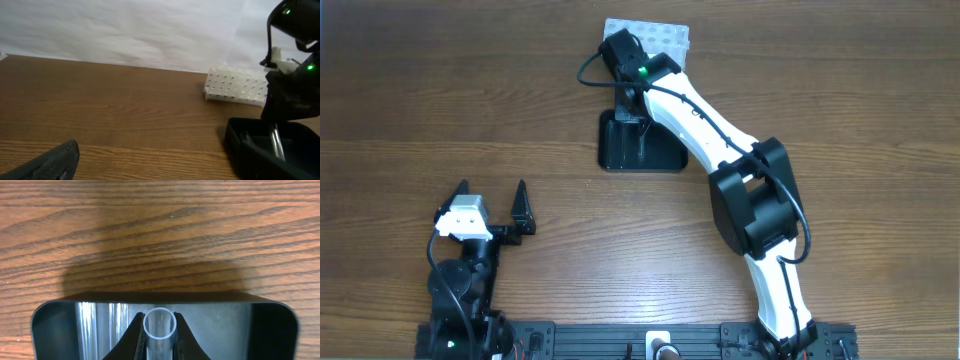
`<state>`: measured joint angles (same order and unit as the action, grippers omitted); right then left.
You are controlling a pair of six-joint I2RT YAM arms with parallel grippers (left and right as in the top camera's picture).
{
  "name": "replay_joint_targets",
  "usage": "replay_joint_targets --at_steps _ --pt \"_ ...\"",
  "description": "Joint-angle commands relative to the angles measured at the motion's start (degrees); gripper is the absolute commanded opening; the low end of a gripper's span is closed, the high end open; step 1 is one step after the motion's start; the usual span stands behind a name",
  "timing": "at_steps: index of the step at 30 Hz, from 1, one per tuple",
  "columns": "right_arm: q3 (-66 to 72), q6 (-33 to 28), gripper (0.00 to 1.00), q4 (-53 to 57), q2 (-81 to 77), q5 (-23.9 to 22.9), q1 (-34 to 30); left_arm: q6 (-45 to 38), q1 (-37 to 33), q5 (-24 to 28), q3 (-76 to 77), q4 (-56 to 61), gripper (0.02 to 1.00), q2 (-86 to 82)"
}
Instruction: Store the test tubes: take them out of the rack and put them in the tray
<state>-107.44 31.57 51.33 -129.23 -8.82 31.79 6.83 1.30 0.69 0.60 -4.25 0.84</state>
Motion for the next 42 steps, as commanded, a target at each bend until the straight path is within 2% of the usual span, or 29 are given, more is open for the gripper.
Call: replay_joint_targets --at_steps 1,28,34,39,42 --pt "-0.1 1.0 0.051 -0.2 -1.8 0.2 0.9 -0.8 -0.3 0.6 -0.3 -0.1 1.000 -0.5" --pt "1.5 1.0 0.091 -0.1 -3.1 0.2 1.5 -0.8 -0.3 0.6 -0.3 -0.1 0.998 -0.5" --pt "1.5 1.0 0.163 -0.1 -3.1 0.2 1.5 -0.8 -0.3 0.6 -0.3 -0.1 1.000 -0.5" --pt "1.5 1.0 0.292 -0.1 -3.1 0.2 1.5 -0.8 -0.3 0.6 -0.3 -0.1 1.000 -0.5" --pt "1.5 0.9 0.312 -0.1 -3.1 0.2 1.5 -0.8 -0.3 0.6 -0.3 -0.1 1.000 -0.5"
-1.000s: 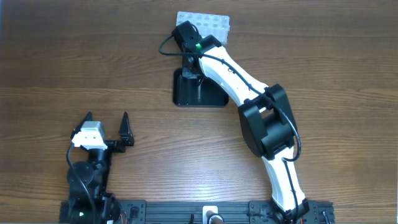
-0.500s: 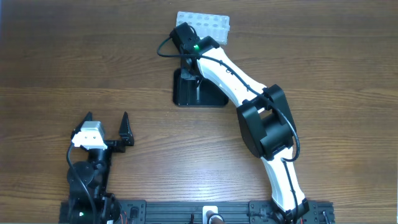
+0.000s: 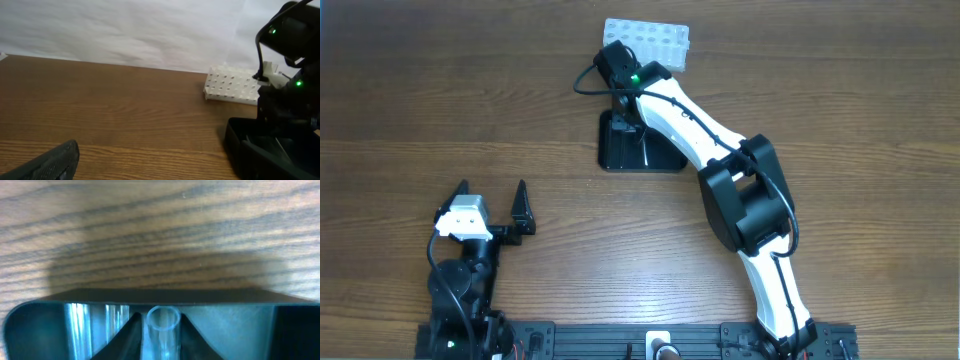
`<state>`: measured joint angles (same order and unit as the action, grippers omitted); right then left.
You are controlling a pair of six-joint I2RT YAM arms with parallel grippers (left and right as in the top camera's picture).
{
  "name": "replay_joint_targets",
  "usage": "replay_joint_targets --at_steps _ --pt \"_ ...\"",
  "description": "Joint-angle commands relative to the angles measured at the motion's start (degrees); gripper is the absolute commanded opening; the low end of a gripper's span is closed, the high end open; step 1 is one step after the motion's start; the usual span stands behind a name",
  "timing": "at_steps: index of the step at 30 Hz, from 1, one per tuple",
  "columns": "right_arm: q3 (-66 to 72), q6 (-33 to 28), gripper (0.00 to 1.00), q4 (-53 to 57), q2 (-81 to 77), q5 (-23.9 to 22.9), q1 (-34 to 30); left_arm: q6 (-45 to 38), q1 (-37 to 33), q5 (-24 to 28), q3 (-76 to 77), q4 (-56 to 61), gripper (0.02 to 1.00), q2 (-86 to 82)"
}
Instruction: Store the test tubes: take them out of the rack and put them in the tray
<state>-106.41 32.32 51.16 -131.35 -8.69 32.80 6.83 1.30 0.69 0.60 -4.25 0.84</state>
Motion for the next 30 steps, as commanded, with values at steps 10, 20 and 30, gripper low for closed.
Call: replay_joint_targets --at_steps 10,20,30 --pt "0.5 -3.6 0.560 0.3 8.2 -2.8 0.6 -0.8 -0.3 0.6 -0.3 -0.1 1.000 -0.5" --pt "0.5 -14.8 0.757 -5.9 21.3 -6.5 -2.3 -0.8 -0.3 0.6 -0.3 -0.1 1.000 -0.5" --pt "0.5 -21.3 0.864 -24.1 12.2 -7.0 -8.9 -0.8 -0.3 0.6 -0.3 -0.1 1.000 -0.5"
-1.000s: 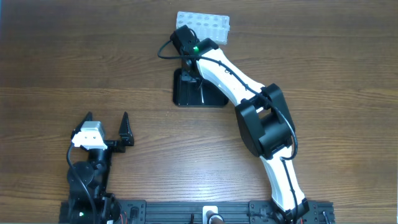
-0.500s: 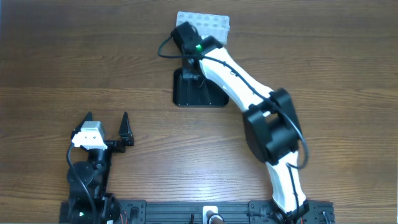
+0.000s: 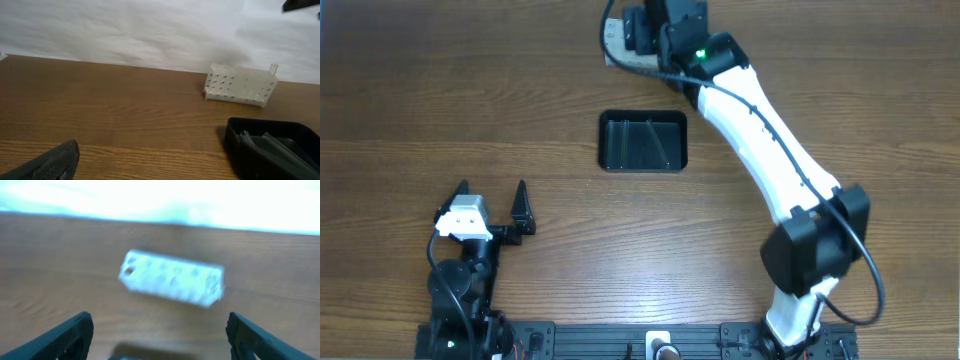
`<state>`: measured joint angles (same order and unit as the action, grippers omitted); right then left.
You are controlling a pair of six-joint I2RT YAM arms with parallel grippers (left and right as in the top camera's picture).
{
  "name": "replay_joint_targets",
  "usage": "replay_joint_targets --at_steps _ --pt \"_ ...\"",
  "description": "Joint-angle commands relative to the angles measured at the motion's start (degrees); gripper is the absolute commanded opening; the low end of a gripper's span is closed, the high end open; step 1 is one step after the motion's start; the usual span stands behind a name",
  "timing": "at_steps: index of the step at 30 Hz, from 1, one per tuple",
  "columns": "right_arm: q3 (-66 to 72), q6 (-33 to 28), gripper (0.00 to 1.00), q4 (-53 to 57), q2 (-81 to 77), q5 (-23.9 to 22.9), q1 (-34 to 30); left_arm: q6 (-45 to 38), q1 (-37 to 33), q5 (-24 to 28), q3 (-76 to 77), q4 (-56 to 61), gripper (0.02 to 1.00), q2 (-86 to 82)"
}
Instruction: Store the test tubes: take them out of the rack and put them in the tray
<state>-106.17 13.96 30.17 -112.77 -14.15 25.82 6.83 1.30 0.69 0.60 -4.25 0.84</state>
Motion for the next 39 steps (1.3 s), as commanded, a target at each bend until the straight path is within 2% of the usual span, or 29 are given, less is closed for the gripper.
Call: replay_joint_targets --at_steps 1,10,16,23,30,35,39 --pt "0.3 -2.9 0.864 -4.3 -7.6 -2.0 -2.3 -0.8 -0.3 0.6 -0.3 -0.1 1.000 -0.5" --pt "0.3 -2.9 0.847 -11.1 -14.8 -3.8 -4.4 -0.8 -0.3 0.6 -0.3 -0.1 1.000 -0.5" --pt "0.3 -2.9 0.781 -12.0 -16.6 -4.0 -5.5 -0.8 -0.3 0.6 -0.3 -0.1 1.000 -0.5" --pt "0.3 -2.6 0.595 -12.0 -17.7 -4.0 -5.6 -0.8 -0.3 0.6 -0.3 -0.1 1.000 -0.5" --pt "0.3 -2.2 0.318 -12.5 -17.7 -4.0 -5.6 -0.8 -0.3 0.6 -0.3 -0.1 1.000 -0.5" --pt "0.3 -2.2 0.194 -12.7 -17.7 -4.0 -5.5 -0.8 -0.3 0.6 -0.3 -0.1 1.000 -0.5" --pt "0.3 -2.2 0.139 -12.8 -17.7 -4.0 -5.6 -0.8 -0.3 0.6 -0.3 -0.1 1.000 -0.5"
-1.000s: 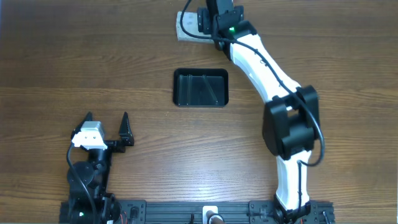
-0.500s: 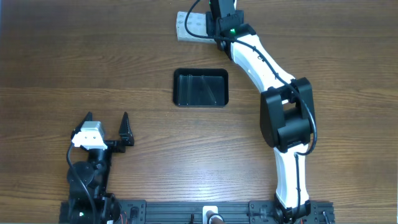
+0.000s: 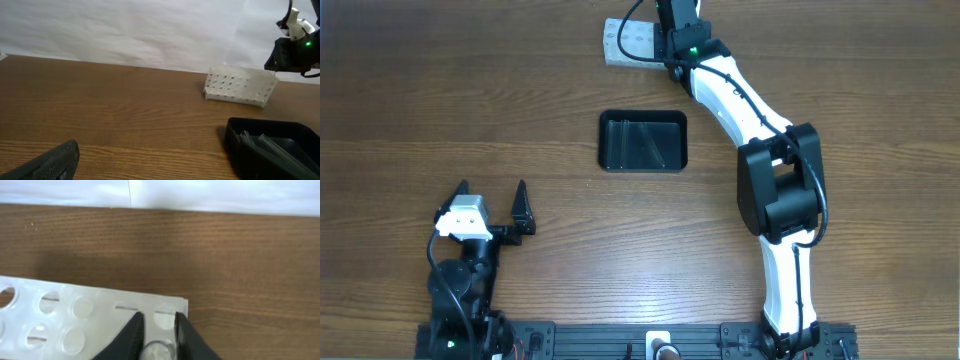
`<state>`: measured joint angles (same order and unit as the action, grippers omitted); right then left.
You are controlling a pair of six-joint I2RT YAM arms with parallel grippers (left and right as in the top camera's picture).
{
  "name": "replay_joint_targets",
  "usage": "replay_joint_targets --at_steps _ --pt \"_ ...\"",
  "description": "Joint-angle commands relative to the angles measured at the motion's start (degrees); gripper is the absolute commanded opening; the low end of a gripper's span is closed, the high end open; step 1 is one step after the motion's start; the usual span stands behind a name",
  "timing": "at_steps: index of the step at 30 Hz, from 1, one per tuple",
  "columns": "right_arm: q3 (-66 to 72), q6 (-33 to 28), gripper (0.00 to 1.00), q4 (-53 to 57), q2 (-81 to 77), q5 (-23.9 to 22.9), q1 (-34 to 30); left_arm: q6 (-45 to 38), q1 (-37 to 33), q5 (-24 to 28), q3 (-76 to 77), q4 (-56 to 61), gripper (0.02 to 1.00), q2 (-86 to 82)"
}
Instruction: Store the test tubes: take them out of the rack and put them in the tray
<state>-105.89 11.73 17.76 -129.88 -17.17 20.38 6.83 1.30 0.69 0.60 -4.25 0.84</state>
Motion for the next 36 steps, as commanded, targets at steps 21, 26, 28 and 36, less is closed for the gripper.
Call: replay_joint_targets --at_steps 21,26,28,36 --pt "-0.1 -2.0 0.093 2.8 25.5 -5.2 0.9 -0.8 -0.3 0.6 -0.3 -0.1 1.000 -0.5" --pt "-0.1 0.9 0.095 15.2 30.4 -4.7 4.5 -0.8 -0.3 0.6 -0.3 -0.1 0.998 -0.5" --pt "0.0 4.2 0.093 21.7 29.9 -4.2 6.2 -0.8 -0.3 0.6 -0.3 -0.1 0.998 -0.5" --pt "0.2 14.2 0.062 35.1 18.9 3.4 8.5 -0.8 -0.3 0.6 -0.3 -0.1 1.000 -0.5"
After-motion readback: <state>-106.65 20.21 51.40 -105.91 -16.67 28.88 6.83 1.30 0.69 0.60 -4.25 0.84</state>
